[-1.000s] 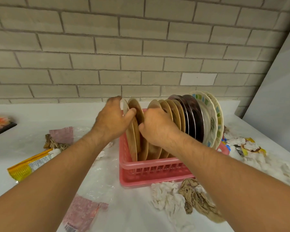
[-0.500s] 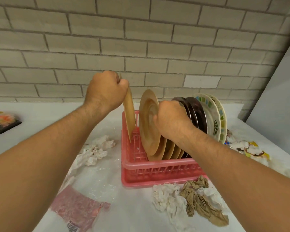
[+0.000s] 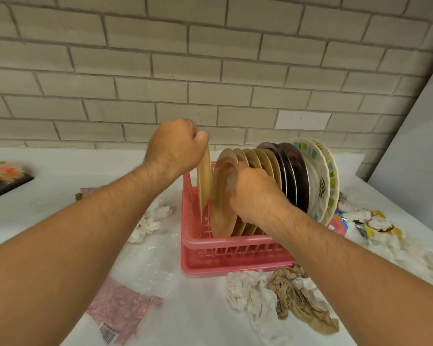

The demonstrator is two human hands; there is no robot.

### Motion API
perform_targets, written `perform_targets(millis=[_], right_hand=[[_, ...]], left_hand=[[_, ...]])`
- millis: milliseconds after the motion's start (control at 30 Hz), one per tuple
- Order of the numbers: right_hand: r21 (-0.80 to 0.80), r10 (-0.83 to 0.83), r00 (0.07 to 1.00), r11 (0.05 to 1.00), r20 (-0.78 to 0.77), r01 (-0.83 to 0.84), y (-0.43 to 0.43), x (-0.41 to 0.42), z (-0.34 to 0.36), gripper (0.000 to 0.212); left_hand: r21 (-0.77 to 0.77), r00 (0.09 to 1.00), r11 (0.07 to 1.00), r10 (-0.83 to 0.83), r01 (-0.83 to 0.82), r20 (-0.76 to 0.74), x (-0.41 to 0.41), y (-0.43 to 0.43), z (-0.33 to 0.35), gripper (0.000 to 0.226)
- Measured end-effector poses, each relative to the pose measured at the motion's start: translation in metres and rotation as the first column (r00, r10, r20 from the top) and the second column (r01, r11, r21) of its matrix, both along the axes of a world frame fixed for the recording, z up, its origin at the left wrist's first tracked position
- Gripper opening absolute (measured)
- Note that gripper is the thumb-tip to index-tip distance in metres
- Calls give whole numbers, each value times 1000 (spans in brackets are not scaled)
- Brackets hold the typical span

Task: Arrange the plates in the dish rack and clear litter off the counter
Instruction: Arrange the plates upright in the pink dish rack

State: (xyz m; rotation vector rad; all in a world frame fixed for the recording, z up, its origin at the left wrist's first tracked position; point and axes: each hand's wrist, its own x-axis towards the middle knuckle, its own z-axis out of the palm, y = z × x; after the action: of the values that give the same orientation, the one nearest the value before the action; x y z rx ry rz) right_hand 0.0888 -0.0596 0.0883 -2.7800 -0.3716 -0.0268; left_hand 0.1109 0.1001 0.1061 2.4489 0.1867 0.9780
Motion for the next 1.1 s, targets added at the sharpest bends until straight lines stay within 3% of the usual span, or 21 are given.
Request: perform_targets(millis=[133,333,533,800,967,1100], right_hand=[[41,20,1000,999,9,-20,-5,1,4,48],[142,78,981,984,175,-104,-12,-4,14,38],[147,104,988,982,115,-120,-15,-9,8,35],[176,82,990,979,117,-102,-28,-10,8,28],[204,60,992,975,109,-81,-37,-10,4,13],[224,61,990,971,130,-89,-44,-8,0,13]], left_hand=[[31,1000,999,-13,14,-19,2,-8,-10,30],[66,996,998,12,-6,-91,5,-17,-30,29],[55,985,998,17,-7,-171,6,-27,-41,30],[-202,953,973,-161,110,-255,7,-47,-38,40],[-266,932,953,-225,149,-284,4,-47,-41,39],[-262,934,953,-226,153,-277,-3,-46,-47,39]])
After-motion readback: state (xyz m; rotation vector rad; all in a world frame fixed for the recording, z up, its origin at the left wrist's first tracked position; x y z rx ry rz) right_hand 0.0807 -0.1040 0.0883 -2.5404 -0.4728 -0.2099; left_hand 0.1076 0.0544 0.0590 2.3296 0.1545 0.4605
